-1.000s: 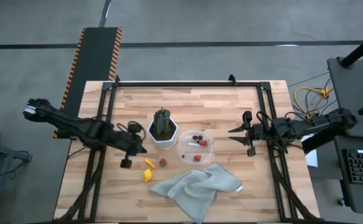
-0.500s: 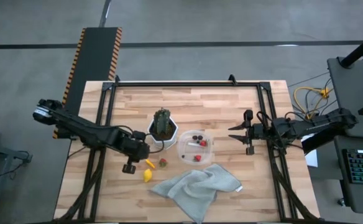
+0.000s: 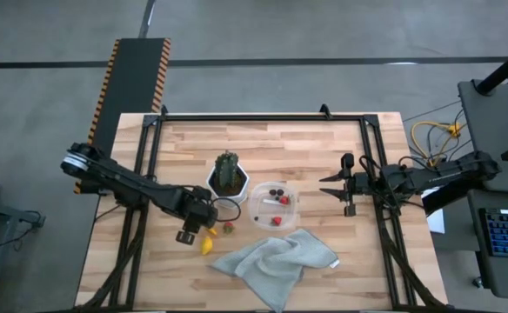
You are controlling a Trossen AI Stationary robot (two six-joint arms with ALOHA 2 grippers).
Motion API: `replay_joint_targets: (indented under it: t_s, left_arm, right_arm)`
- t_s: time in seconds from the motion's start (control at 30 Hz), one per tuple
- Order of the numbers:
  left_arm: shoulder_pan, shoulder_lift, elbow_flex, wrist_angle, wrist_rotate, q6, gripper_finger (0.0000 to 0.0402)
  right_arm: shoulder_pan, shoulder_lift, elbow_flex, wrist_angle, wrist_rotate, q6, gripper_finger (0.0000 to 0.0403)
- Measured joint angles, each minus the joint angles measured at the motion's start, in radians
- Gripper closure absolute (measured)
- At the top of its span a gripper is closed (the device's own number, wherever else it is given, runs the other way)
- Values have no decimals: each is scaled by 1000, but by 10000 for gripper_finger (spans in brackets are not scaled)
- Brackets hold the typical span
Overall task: Pick and placing Produce into tupperware
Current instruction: Put the corn into the transparent bin
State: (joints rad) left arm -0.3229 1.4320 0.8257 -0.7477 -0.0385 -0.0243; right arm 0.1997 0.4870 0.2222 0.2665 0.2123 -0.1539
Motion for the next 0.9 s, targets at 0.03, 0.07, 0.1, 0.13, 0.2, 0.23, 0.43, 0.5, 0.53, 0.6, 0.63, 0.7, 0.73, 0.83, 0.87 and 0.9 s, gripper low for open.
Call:
replay_joint_targets:
  t_s: [0.03,0.07,0.1,0.13,0.2,0.23,0.43,0.5,0.53,0.6,0.63,0.7,0.73,0.83,0.87,0.9]
  left_arm:
    - [0,9,0,14,-1,7,259]
    - [0,17,0,26,-1,8,259]
    - [0,25,0,34,-3,7,259]
    - [0,33,0,48,0,9,259]
    - [-1,43,0,56,5,14,259]
    - [-1,46,0,54,7,14,259]
    - [-1,51,0,67,22,13,259]
    - [-4,47,0,69,27,12,259]
    - [-6,45,0,71,27,12,259]
    - [-12,39,0,69,26,12,259]
    - [-16,33,0,67,26,12,259]
    - [-21,18,0,72,19,13,259]
    - [-26,11,0,77,12,14,259]
    - [-44,-3,0,89,-4,33,259]
    - [-53,-6,0,90,-17,38,259]
    - [-62,-6,0,90,-35,39,259]
  right_arm:
    - [0,0,0,0,0,0,291]
    - [0,0,0,0,0,0,290]
    - [0,0,0,0,0,0,289]
    - [0,0,0,0,0,0,289]
    - [0,0,0,0,0,-1,290]
    - [0,0,0,0,0,-1,291]
    - [0,0,0,-1,-1,-5,296]
    - [0,0,0,-1,-1,-4,296]
    - [0,0,0,-2,0,-4,295]
    - [0,0,0,-2,-1,-4,294]
    - [0,0,0,-2,-1,-4,293]
    - [0,0,0,-3,-1,-4,294]
    - [0,0,0,-3,-1,-4,295]
    - [0,0,0,-3,-1,-4,299]
    - [0,0,0,-4,-1,-4,300]
    - [0,0,-1,-4,-1,-4,301]
